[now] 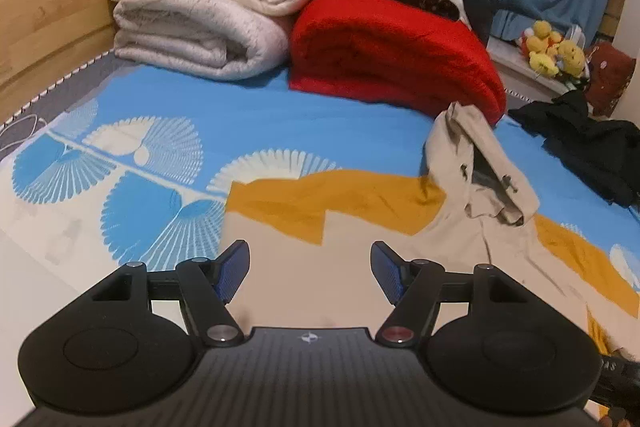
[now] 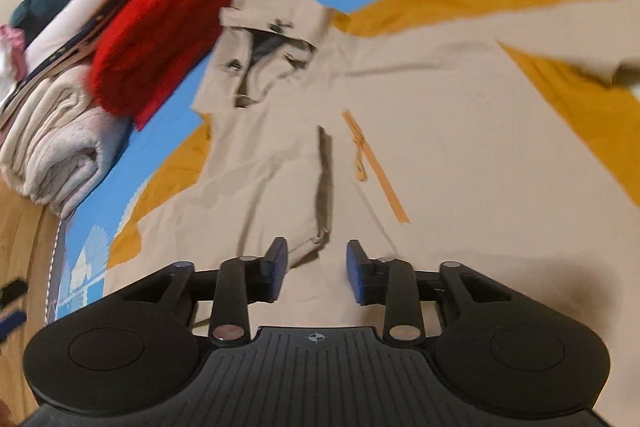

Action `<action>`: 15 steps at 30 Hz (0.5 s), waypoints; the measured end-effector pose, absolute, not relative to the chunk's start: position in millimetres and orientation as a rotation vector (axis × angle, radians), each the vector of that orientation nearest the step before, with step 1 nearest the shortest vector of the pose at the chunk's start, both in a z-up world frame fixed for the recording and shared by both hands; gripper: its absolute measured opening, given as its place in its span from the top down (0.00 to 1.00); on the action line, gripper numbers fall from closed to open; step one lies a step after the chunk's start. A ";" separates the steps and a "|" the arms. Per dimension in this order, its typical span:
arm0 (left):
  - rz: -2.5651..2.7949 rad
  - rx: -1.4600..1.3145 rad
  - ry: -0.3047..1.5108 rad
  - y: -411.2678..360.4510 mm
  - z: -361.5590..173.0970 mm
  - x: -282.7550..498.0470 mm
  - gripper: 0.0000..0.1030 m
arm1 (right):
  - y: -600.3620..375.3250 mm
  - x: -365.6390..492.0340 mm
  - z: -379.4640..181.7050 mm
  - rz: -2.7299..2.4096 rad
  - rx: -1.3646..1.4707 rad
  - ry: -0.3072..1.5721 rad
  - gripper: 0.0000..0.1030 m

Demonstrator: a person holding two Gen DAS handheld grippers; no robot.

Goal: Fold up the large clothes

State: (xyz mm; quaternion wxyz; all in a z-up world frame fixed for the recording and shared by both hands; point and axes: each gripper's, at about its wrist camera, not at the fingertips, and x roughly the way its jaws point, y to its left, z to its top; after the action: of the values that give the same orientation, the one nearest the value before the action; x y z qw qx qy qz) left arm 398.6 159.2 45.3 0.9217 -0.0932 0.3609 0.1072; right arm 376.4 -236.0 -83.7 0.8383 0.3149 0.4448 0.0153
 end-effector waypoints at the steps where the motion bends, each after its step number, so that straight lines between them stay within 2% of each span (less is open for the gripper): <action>1: 0.218 -0.191 0.751 159.2 43.5 398.6 0.30 | -238.3 378.4 -89.1 0.009 0.682 0.951 0.63; 7: 0.176 -0.191 0.778 148.4 35.6 401.7 0.30 | -236.6 394.6 -121.1 -0.028 0.776 0.989 0.61; 13: 0.168 -0.187 0.790 143.8 32.3 404.0 0.29 | -210.2 412.6 -135.3 0.049 0.749 0.985 0.61; 15: 0.173 -0.187 0.792 144.6 31.8 404.8 0.29 | -205.2 416.0 -132.5 0.058 0.715 0.959 0.78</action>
State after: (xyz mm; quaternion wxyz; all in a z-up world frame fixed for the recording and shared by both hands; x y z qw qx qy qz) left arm 404.8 144.6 31.8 0.9148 -0.0908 0.3846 0.0839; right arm 416.0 -205.2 -132.5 0.8260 0.3366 0.4513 0.0273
